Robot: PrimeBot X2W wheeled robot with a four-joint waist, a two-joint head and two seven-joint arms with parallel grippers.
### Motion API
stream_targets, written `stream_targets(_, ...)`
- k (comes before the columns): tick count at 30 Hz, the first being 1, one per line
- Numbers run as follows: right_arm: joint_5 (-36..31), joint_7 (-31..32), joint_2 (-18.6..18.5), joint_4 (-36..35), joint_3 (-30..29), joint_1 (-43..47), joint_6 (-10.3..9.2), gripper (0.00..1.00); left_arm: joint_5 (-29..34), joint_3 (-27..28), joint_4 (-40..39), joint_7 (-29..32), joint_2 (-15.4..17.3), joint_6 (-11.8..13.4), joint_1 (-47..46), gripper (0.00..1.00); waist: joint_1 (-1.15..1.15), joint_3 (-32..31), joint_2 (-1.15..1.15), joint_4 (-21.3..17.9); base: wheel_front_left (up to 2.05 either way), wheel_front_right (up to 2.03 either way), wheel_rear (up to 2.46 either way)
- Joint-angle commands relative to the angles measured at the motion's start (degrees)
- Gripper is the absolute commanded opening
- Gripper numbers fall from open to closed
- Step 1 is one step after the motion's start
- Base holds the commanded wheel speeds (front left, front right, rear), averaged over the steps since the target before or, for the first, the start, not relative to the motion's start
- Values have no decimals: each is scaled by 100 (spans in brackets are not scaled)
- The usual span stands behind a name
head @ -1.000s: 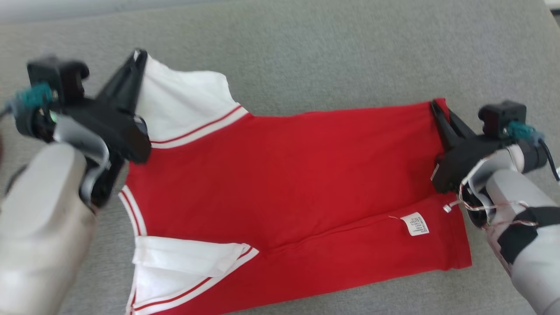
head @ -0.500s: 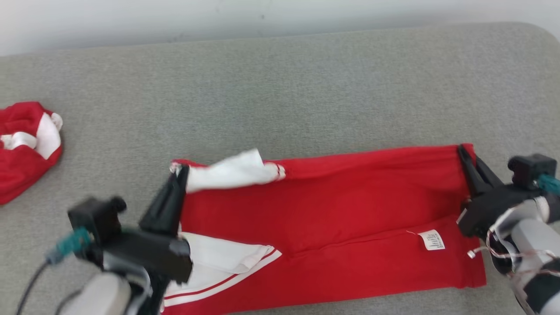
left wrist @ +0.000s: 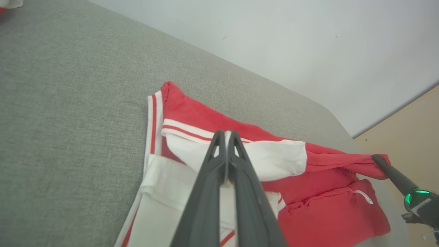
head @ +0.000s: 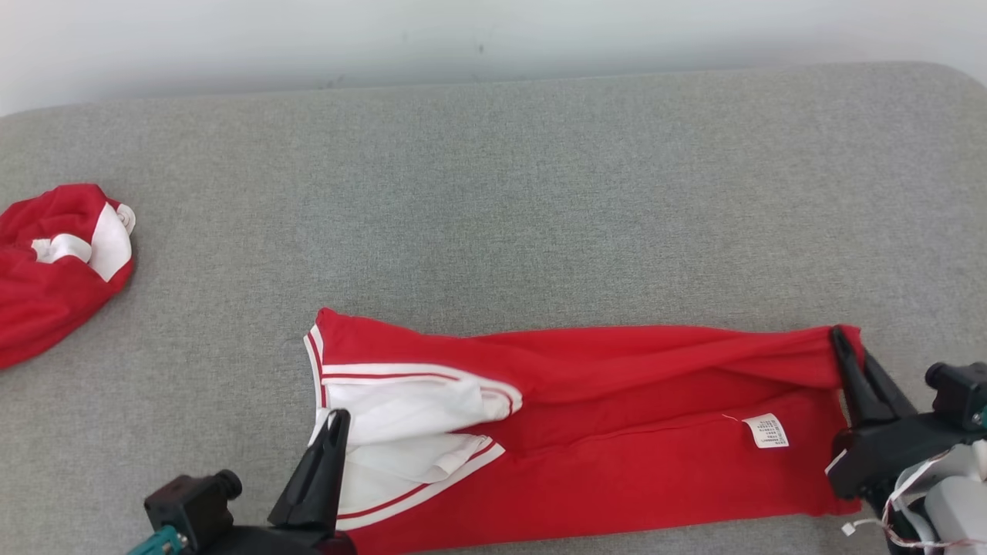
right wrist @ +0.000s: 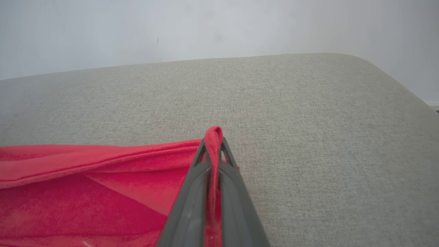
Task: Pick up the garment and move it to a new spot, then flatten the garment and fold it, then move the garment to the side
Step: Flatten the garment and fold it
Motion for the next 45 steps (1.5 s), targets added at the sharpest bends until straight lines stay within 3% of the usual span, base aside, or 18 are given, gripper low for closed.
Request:
stream_targets(1, -52, -4, 64, -95, -32, 119, -16, 100, 71, 30, 29, -32, -27, 15, 86, 20, 1, -23, 0, -16, 0, 0, 0)
stream_targets(2, -68, -4, 69, -148, -56, 179, -16, 100, 108, 63, 49, -36, -53, 30, 110, 96, 1, -38, 0, -20, 0, 0, 0)
stream_targets(3, -73, -4, 81, -220, -75, 225, -16, 100, 130, 110, 76, -39, -81, 37, 131, 100, 1, -50, 0, -24, 0, 0, 0)
stream_targets(9, -54, -3, 112, -663, -281, 462, -16, 100, 387, 531, 79, -43, -236, -32, 179, 100, 1, -117, 0, -51, 0, 0, 0)
stream_targets(14, -9, -2, 83, -759, -426, 630, -16, 100, 1223, 1267, -64, -44, -496, -132, 271, 100, 1, -164, 0, -87, 0, 0, 0)
stream_targets(25, 132, 232, 377, 93, -480, 528, -16, 100, 3035, 2561, -170, -35, -1339, -652, 496, 100, 1, -251, 0, -63, 0, 0, 0)
stream_targets(37, 443, 368, 753, 1265, 9, 201, -16, 100, 3727, 3326, 214, -34, -1751, -1116, 638, 100, 1, -296, 0, 12, 0, 0, 0)
stream_targets(38, 500, 387, 784, 1357, 47, 186, -16, 96, 3763, 3350, 241, -34, -1774, -1153, 636, 100, 1, -296, 0, 20, 0, 0, 0)
stream_targets(40, 636, 424, 828, 1494, 118, 154, -16, 0, 3826, 3398, 262, -34, -1797, -1187, 621, 100, 1, -303, 0, 29, 0, 0, 0)
stream_targets(45, 835, 302, 633, 1698, 190, -28, -21, 0, 3859, 3501, 307, -35, -1828, -1255, 660, 100, 1, -357, 0, 10, 0, 0, 0)
